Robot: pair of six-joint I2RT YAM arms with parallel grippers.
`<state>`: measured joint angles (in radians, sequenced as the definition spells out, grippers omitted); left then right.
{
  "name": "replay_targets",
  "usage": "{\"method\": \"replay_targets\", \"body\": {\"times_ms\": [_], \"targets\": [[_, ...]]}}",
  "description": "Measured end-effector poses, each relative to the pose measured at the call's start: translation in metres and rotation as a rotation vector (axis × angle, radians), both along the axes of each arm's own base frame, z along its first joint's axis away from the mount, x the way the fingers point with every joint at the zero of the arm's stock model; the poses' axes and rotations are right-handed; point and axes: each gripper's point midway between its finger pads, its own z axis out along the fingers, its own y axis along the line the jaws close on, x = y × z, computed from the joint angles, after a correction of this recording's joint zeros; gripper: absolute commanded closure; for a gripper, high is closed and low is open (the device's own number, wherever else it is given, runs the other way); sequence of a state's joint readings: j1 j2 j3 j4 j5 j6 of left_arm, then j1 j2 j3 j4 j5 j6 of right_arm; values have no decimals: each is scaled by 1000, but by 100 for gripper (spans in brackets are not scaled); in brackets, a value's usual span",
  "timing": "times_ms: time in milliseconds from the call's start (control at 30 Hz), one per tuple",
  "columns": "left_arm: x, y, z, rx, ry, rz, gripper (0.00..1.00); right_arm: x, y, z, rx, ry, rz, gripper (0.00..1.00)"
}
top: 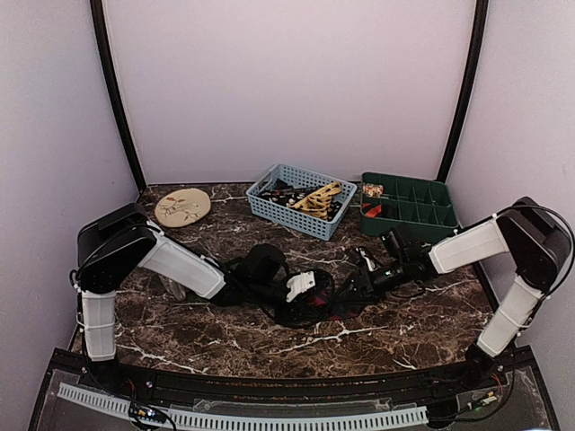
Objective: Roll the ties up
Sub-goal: Roll the tie at the center of the board.
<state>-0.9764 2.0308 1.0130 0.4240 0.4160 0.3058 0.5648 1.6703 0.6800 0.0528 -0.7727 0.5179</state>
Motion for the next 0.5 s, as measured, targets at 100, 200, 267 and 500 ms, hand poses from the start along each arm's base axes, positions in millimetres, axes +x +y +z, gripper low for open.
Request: {"method": "replay_targets", "body": {"times_ms": [100, 200, 267, 500], "targets": [[-1, -1, -1, 11, -12, 3, 82, 0, 5, 13, 41, 23, -16, 47], [0, -2, -1, 15, -19, 5, 81, -5, 13, 22, 70, 47, -12, 48], [0, -3, 0, 15, -23, 5, 81, -10, 18, 23, 71, 61, -4, 51], [0, -3, 0, 22, -28, 3, 80, -14, 26, 11, 48, 106, 1, 73]]}}
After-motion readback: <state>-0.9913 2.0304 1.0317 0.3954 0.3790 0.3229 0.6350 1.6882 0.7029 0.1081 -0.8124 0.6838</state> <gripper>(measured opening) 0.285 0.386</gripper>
